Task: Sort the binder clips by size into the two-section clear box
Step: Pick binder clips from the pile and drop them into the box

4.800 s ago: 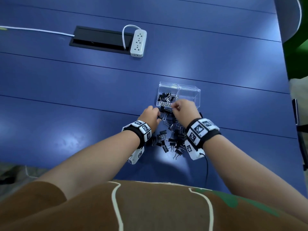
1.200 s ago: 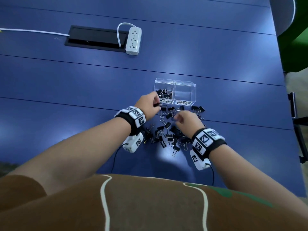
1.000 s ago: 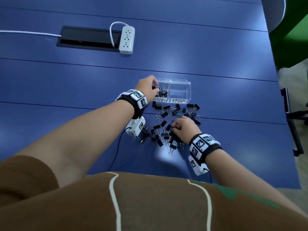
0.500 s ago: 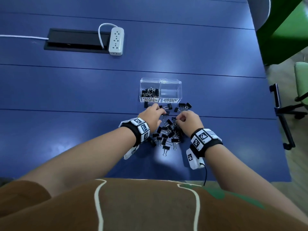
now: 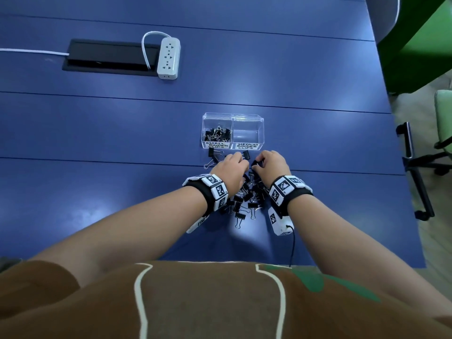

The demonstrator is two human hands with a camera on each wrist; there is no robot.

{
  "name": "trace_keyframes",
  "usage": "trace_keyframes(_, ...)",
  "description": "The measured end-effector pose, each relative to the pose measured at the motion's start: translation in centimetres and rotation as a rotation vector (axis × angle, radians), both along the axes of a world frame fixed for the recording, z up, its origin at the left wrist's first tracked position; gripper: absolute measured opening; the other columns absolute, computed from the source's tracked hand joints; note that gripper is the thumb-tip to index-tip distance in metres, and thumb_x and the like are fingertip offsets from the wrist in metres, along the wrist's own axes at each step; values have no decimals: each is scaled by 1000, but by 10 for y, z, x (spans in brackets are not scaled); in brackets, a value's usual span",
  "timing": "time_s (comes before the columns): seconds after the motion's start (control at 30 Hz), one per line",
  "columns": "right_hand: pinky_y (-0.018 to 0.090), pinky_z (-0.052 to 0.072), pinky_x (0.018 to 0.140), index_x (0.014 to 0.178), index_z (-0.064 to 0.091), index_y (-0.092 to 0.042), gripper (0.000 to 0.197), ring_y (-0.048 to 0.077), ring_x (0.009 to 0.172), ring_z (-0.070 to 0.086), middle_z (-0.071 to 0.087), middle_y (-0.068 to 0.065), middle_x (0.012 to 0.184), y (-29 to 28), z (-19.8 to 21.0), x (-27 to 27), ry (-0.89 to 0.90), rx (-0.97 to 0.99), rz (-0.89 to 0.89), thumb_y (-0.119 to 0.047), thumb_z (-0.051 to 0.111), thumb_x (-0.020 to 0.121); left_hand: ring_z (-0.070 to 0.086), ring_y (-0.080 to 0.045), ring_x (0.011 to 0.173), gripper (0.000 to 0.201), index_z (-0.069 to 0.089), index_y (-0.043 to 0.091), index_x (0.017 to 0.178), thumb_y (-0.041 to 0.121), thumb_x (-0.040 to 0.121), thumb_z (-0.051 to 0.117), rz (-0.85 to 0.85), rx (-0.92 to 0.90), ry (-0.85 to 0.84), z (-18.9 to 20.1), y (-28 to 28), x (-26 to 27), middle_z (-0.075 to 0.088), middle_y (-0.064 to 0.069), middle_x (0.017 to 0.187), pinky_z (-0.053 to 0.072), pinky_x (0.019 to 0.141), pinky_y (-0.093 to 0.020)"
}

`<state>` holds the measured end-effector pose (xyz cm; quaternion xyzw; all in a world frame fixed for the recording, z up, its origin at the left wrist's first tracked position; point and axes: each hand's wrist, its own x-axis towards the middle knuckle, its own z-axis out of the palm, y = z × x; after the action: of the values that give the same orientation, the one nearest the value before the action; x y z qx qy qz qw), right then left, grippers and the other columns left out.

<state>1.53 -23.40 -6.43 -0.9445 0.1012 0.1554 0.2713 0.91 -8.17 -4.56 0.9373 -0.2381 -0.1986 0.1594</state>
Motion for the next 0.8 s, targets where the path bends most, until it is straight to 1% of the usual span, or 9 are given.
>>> trace_keyframes(0.1,30,42,72,82,55,-14,14,19,80,48,48,2,89,-4,-2,-4,1,62,-4,-16,67,76,45,-30,114,31,54,8,117,19,89,57,-4,24,0,-3,-15,3,48,-12,120,44,96,-42)
trace_keyframes(0.17,27,39,69,76,54,-16,14,18,73,49,50,1,86,-8,-3,-7,6,111,-28,-15,68,74,44,-30,116,32,54,6,119,20,90,55,-16,55,-1,-4,-23,5,48,-12,121,43,97,-41)
trace_keyframes(0.27,27,44,63,68,55,-18,17,13,63,52,58,-3,71,-20,2,-10,-10,272,-205,-16,71,73,44,-30,117,36,55,4,118,27,90,58,-32,95,9,-7,-32,6,48,-13,120,42,98,-41)
trace_keyframes(0.4,27,51,64,70,57,-19,18,13,61,57,64,1,72,-58,14,-9,-49,521,-498,-14,74,74,46,-29,114,34,55,5,113,27,88,63,-30,97,46,-12,-35,7,50,-12,118,44,98,-41)
trace_keyframes(0.5,25,51,61,86,59,-21,20,14,58,57,60,2,70,-85,16,-13,-74,708,-594,-2,64,81,47,-29,110,28,55,5,106,23,87,65,-2,71,57,-14,-35,8,51,-12,114,45,95,-40)
trace_keyframes(0.57,23,49,56,88,62,-20,23,14,54,55,57,2,69,-92,15,-14,-38,732,-608,2,53,84,48,-27,104,22,53,6,101,19,87,65,30,32,90,-11,-34,9,52,-12,110,46,91,-39)
trace_keyframes(0.63,25,46,51,74,62,-14,21,14,48,53,55,5,66,-93,13,-15,15,749,-619,-1,49,84,49,-27,92,12,49,10,92,8,86,59,77,-45,144,-8,-32,10,55,-12,101,45,81,-38)
trace_keyframes(0.7,26,44,51,65,56,-13,20,15,50,51,52,4,63,-88,11,-15,77,703,-562,-9,55,84,47,-28,78,15,42,13,85,0,84,50,120,-103,179,-4,-32,11,53,-10,88,42,70,-36)
trace_keyframes(0.8,28,45,58,65,52,-18,20,15,57,49,53,-2,63,-77,4,-16,103,441,-328,-21,65,80,43,-26,66,14,39,13,88,0,84,43,186,-150,222,2,-35,12,46,-2,75,36,62,-34)
